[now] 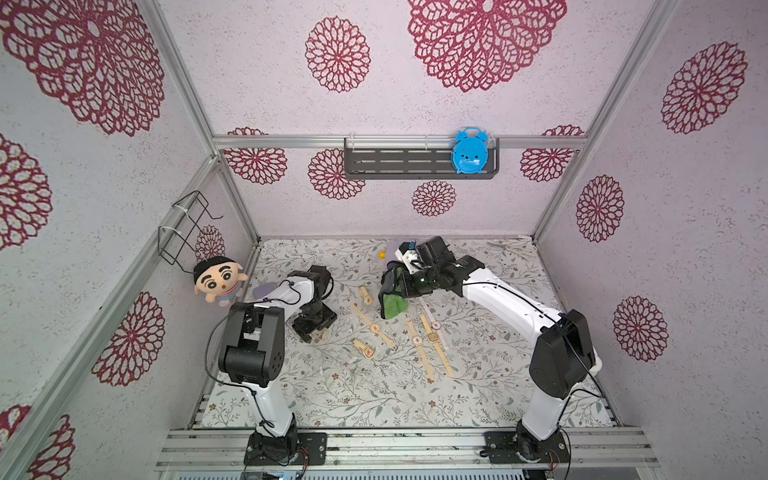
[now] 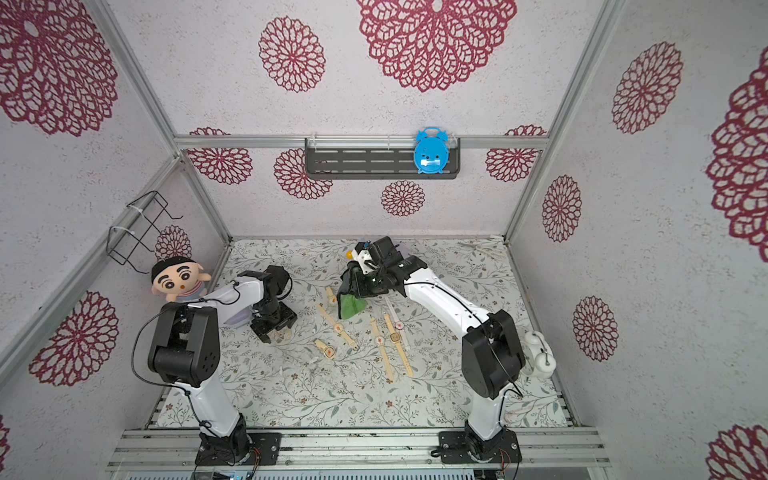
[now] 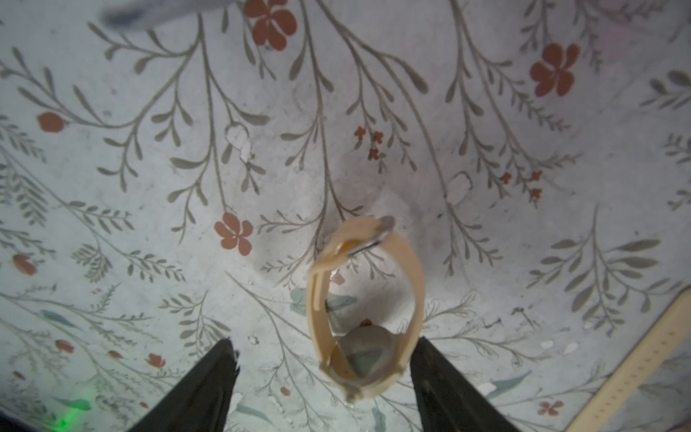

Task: Wipe the watch dial
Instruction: Place the watch at the center of the board.

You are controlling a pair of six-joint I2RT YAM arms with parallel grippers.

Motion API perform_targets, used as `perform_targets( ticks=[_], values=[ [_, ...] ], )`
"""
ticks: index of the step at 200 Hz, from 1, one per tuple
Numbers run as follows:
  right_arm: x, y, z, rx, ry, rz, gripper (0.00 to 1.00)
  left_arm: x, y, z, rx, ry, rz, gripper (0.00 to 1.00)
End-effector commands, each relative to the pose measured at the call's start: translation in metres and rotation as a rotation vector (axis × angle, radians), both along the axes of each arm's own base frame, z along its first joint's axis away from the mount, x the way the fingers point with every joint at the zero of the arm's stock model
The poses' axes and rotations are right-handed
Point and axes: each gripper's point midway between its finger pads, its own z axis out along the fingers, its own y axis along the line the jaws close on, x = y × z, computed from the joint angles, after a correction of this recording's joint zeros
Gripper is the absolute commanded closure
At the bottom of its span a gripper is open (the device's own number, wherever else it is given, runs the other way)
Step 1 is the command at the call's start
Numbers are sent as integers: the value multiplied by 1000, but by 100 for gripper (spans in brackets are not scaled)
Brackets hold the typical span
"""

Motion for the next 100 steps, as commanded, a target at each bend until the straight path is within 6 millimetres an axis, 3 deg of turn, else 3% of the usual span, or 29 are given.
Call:
perform_targets(
  ticks=[1, 11, 100],
  values=[
    [-6, -4, 45, 50, -107, 18, 100, 2, 0, 3, 13, -1, -9, 8],
    [-7, -4, 45, 49, -105, 17, 100, 3, -2, 5, 4, -12, -10, 0],
    [-11, -11, 39, 45, -102, -6, 100, 13, -38, 39, -55, -115, -18, 3]
  ],
)
